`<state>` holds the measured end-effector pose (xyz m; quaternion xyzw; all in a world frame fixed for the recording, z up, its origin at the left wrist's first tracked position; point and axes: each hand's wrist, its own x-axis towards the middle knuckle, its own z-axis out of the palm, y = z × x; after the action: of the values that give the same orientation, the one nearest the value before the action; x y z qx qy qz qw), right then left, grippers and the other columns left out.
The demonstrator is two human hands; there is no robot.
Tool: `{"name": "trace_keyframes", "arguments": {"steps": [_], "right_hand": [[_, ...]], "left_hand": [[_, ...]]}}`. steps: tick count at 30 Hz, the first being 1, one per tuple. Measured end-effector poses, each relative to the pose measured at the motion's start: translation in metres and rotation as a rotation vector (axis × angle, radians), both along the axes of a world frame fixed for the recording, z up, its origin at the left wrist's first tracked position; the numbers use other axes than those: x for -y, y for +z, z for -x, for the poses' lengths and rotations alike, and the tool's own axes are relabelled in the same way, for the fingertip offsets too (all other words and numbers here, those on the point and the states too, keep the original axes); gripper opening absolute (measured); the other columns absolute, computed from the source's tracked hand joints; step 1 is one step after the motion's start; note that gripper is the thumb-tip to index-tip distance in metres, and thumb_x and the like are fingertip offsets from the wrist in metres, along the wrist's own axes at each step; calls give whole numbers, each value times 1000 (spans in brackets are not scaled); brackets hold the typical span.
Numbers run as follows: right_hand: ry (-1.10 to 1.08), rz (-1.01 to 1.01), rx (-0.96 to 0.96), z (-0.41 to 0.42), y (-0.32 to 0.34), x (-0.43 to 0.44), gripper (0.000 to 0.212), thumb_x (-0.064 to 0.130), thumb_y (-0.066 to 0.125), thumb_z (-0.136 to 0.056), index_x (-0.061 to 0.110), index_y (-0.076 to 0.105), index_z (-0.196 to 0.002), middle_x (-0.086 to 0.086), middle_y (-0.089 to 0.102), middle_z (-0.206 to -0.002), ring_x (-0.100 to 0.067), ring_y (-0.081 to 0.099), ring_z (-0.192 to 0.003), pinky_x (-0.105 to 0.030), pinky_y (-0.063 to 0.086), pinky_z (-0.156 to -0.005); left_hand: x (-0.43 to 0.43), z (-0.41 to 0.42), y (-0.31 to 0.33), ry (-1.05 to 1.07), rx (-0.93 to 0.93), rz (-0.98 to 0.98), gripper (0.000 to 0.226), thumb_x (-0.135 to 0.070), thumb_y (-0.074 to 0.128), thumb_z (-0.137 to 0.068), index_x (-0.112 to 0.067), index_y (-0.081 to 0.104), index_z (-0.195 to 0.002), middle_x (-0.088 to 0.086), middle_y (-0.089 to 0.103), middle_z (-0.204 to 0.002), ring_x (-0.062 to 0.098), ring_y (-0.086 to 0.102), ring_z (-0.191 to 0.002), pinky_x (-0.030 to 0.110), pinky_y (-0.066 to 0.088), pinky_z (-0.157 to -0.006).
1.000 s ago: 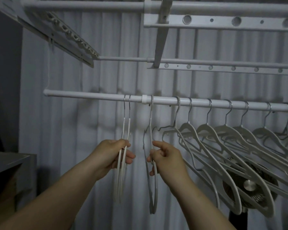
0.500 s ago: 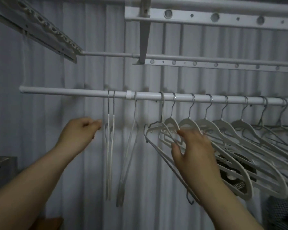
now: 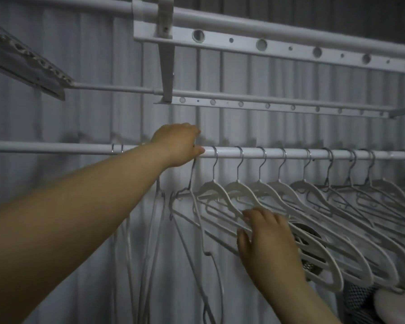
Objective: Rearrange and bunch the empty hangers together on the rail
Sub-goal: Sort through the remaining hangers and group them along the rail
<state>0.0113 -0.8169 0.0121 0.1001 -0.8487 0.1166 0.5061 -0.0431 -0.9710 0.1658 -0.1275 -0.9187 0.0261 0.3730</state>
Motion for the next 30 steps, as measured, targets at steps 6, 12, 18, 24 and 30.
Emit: {"name": "trace_keyframes", "arguments": {"steps": [6,12,18,24,30], "right_hand": [[8,146,386,-6,-9,-32,23,31,42,-94,23,48,-115,1,64,-113,-19,59,-108,-25,44,-75],[165,148,289,-1,-27,-19,49,50,12,-79,29,54,-94,3,42,-63,-25,62,-97,-28,27,-69],[118,125,95,5,-33,-10,3,18,59,-58,20,58,-57,8,36,-36,-11,56,-59,-17,11,-33],[124,134,115,7,-34,-4,10,24,53,-64,21,60,-58,2,50,-35,-7,53,-34,-7,2,-31],[247,259,220,-1,-29,-3,58,38,18,-71,14,59,-105,-9,68,-85,-27,63,-90,-28,30,-61]], "left_hand": [[-1,31,-3,-9,154,-21,45,-40,49,-90,-13,48,-127,9,54,-128,28,52,-113,33,40,-83],[9,39,-5,-93,166,-54,35,-35,55,-88,-6,58,-108,14,61,-109,23,50,-87,29,36,-72],[24,35,-5,-111,167,-61,33,-33,58,-86,-5,61,-104,13,62,-101,27,56,-92,29,37,-72],[36,28,-6,-80,144,-49,32,-33,59,-85,-6,60,-102,12,59,-101,27,53,-92,33,40,-77],[37,23,-5,-63,126,-34,28,-35,59,-85,-9,58,-96,9,55,-96,28,54,-95,32,39,-75]]}}
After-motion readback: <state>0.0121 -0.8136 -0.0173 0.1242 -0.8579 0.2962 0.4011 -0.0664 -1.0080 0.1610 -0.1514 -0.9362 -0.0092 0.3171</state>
